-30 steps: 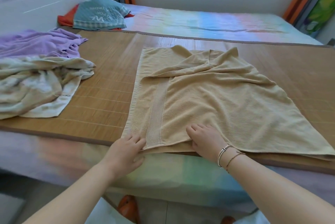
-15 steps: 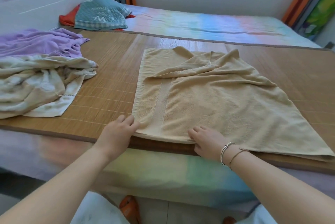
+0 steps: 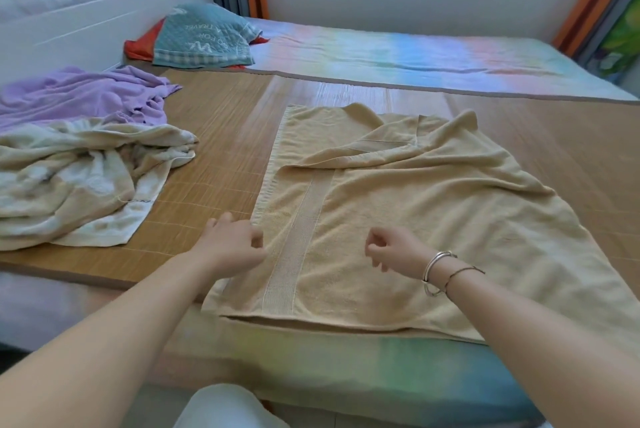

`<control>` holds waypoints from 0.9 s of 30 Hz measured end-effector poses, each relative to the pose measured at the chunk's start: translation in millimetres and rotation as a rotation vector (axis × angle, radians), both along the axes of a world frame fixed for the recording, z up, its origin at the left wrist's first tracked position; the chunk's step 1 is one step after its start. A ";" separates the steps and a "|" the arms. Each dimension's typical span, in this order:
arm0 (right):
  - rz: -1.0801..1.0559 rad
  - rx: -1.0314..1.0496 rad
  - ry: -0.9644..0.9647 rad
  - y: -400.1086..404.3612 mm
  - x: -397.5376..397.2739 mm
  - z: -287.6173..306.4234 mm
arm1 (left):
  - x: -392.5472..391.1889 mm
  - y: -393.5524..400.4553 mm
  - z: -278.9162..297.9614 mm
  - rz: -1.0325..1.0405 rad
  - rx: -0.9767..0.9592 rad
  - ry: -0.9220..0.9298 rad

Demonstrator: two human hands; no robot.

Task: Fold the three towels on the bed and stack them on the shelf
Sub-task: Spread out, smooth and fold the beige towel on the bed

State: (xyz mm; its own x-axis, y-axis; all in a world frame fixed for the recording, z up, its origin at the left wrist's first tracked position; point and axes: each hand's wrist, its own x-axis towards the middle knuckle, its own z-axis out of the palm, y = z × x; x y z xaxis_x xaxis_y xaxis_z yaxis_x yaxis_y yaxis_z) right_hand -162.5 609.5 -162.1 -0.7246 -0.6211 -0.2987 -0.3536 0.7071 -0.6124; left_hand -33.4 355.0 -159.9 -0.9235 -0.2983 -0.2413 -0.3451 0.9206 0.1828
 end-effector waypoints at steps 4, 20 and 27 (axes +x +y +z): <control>-0.185 -0.112 0.141 -18.3 -51.3 0.5 | -61.7 -2.2 12.6 0.032 0.038 0.202; -0.063 0.372 0.321 -88.3 -249.0 -33.8 | -292.4 -52.8 -43.4 0.004 0.508 0.273; -0.222 0.380 0.538 -120.3 -273.7 -14.9 | -325.7 -92.5 -66.3 0.047 0.548 0.250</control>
